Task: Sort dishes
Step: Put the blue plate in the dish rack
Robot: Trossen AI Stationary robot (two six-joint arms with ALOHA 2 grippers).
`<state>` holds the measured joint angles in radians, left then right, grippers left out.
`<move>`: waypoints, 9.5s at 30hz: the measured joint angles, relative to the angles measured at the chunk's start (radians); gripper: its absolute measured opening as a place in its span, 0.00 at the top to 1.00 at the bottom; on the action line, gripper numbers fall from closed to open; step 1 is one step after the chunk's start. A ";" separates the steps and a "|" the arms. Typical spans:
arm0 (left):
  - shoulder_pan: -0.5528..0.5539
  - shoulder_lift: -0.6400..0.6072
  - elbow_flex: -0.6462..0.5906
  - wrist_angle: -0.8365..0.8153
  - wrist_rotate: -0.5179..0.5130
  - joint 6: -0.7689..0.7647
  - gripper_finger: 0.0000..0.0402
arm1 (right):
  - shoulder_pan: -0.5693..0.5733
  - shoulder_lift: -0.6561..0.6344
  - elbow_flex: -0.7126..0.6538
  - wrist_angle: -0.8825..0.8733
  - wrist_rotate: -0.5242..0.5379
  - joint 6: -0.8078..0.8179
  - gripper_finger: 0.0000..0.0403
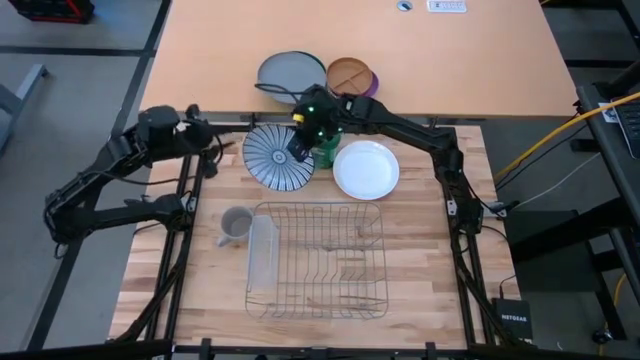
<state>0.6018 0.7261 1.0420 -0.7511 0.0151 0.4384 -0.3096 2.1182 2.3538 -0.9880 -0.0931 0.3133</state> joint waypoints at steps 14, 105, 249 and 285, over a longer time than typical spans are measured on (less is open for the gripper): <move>0.000 0.000 -0.001 -0.179 0.299 0.283 0.68 | -0.114 -0.007 0.002 0.073 -0.284 0.343 0.95; -0.387 0.145 -0.003 0.099 -0.112 0.351 0.40 | -0.143 -0.007 0.002 0.074 -0.547 0.568 0.95; -1.080 0.170 -0.150 0.637 -1.091 -0.705 0.97 | -0.339 -0.023 0.002 0.099 -0.150 -0.586 0.71; -1.345 0.815 0.120 0.999 -1.305 -1.376 0.98 | -0.341 -0.096 0.002 -0.062 0.066 -0.879 0.71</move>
<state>-0.7437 1.5407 1.1623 0.2476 -1.2901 -0.9380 -0.6506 2.0224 2.3562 -1.0504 -0.0267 -0.5659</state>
